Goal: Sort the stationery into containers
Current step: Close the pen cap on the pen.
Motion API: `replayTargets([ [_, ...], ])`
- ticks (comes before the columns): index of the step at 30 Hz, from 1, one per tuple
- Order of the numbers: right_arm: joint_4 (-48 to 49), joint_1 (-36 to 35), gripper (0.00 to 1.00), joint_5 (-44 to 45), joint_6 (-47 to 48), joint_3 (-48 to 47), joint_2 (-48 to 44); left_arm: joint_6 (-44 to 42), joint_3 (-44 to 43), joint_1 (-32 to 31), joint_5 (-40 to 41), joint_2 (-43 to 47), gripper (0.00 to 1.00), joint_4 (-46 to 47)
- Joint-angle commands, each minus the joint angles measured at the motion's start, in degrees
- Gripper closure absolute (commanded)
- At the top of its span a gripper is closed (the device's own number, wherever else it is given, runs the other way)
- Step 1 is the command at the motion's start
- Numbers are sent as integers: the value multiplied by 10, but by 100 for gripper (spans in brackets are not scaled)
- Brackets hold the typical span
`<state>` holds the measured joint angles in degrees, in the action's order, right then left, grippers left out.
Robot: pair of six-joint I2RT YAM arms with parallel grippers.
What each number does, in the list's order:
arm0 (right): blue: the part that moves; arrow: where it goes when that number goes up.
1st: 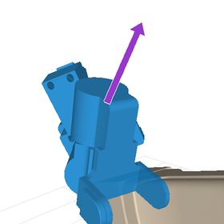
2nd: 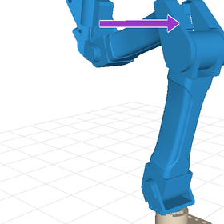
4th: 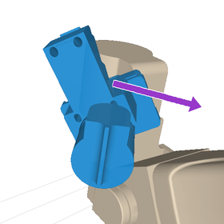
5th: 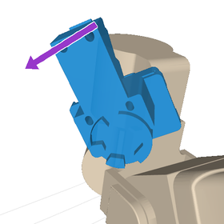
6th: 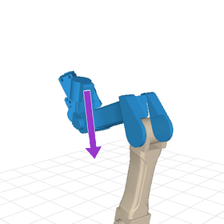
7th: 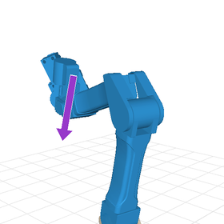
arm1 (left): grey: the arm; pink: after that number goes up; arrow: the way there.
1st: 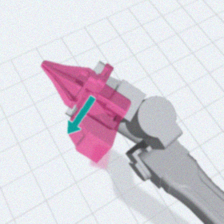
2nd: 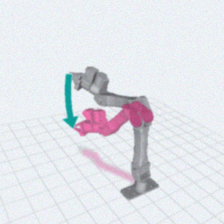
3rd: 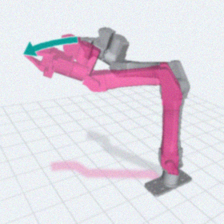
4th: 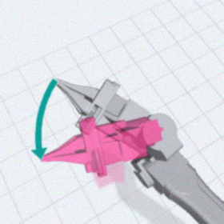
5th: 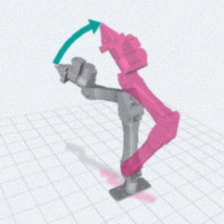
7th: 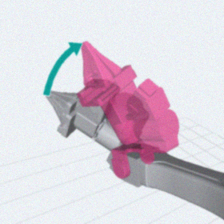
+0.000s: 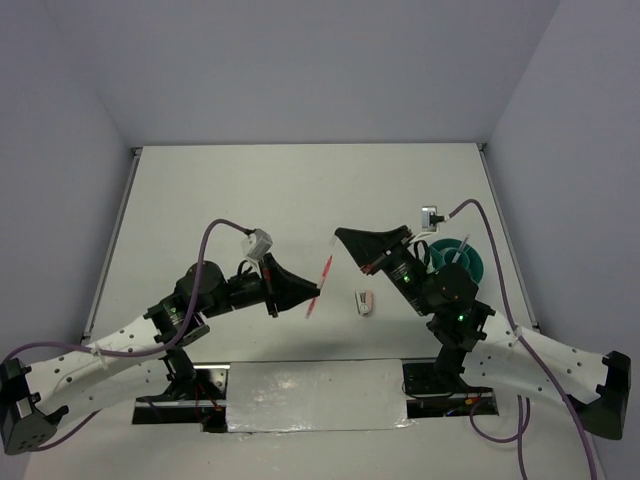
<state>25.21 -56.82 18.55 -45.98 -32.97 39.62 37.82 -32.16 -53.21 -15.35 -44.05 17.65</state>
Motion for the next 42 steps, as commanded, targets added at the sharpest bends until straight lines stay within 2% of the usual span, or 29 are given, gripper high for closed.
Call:
replayTargets([
  [1,60,-21,100,-7,26,-4,10,1,-16,-3,-2,3,100,41],
  [15,42,-36,100,35,60,5,2,-23,-33,-2,17,20,100,-2],
  [42,48,-38,100,-3,61,19,9,-27,-28,-3,42,33,100,-12],
])
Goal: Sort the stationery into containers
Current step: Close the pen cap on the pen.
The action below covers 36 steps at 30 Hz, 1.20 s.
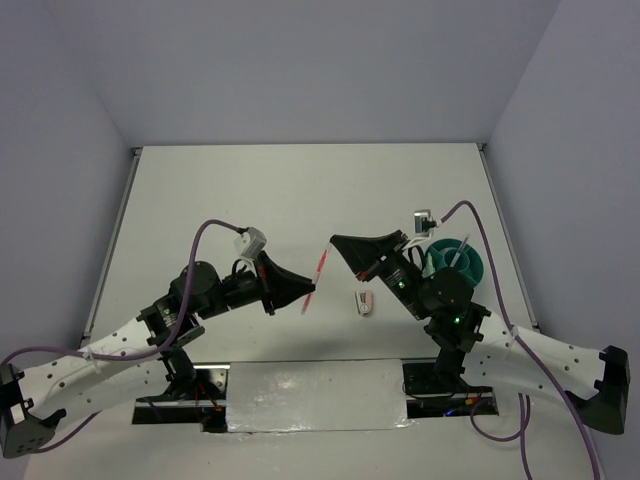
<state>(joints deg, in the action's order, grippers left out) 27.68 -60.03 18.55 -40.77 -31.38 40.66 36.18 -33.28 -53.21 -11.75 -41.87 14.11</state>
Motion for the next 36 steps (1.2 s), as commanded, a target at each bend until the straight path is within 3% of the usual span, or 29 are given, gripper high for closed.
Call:
replayTargets([
  [1,24,-6,100,-2,9,4,-1,-9,-17,-3,6,11,100,24],
  [18,35,-40,100,-28,39,1,32,-22,-28,-3,28,8,100,22],
  [26,22,-51,100,-98,70,-3,49,-61,-32,-3,56,34,100,28],
  [31,19,-54,92,-151,94,-20,51,-96,-19,-2,42,48,100,69],
  [36,34,-61,95,-169,97,-12,55,-104,-9,-3,50,65,100,94],
])
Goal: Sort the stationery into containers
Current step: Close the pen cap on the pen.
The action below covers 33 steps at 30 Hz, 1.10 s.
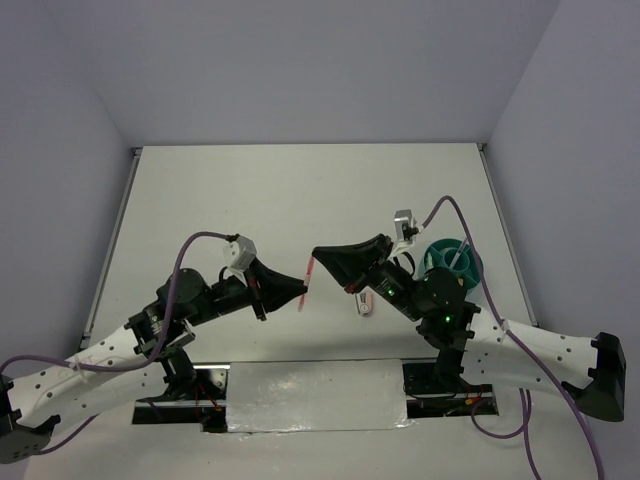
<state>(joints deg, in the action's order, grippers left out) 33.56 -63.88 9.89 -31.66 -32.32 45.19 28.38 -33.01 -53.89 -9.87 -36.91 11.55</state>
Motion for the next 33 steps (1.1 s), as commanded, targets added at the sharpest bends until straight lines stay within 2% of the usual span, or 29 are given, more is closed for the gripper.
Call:
replayTargets([
  [1,-18,-22,94,-89,7,-1,12,-32,-13,4,29,17,100,119],
  [6,-10,-22,89,-121,12,-9,3,-49,-20,4,17,12,100,102],
  [11,-17,-22,76,-137,19,-37,-8,-55,-2,3,12,12,100,103],
  [15,-17,-22,76,-144,25,-48,-12,-54,10,3,17,14,100,109],
  [18,-19,-22,68,-150,29,-53,-13,-54,13,4,19,14,100,108],
  [20,-20,-22,58,-157,33,-57,-14,-54,15,3,22,15,100,108],
  [22,-19,-22,54,-163,36,-58,-17,-53,14,3,28,17,100,104],
  [30,-32,-22,47,-150,63,-60,-23,-49,15,3,35,24,100,103],
  [33,-51,-22,40,-123,80,-53,-13,-45,16,3,25,33,100,111],
])
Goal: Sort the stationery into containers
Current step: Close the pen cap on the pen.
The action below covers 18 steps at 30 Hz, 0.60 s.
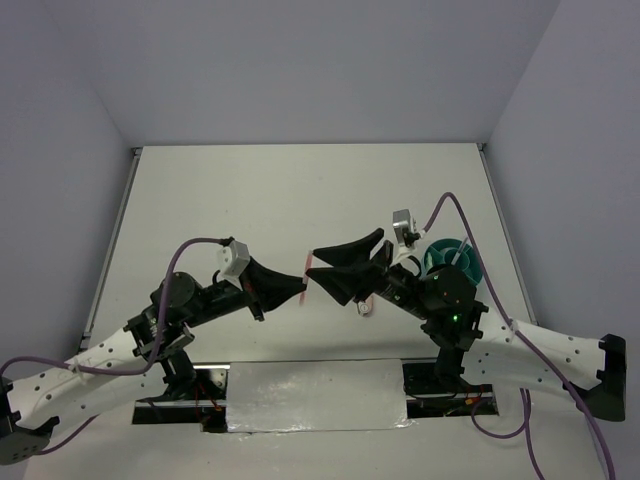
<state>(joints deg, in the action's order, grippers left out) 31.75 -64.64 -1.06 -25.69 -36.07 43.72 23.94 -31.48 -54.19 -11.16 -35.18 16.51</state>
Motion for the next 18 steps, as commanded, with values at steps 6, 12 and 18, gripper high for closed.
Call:
replayTargets([
  [6,-25,-15,38,10,23,-5,18,2,-6,6,17,13,100,66],
  [12,-26,-15,38,13,33,-8,27,4,-5,6,13,14,100,71],
  [18,-6,-15,47,0,45,-5,46,18,-3,6,-4,5,100,90],
])
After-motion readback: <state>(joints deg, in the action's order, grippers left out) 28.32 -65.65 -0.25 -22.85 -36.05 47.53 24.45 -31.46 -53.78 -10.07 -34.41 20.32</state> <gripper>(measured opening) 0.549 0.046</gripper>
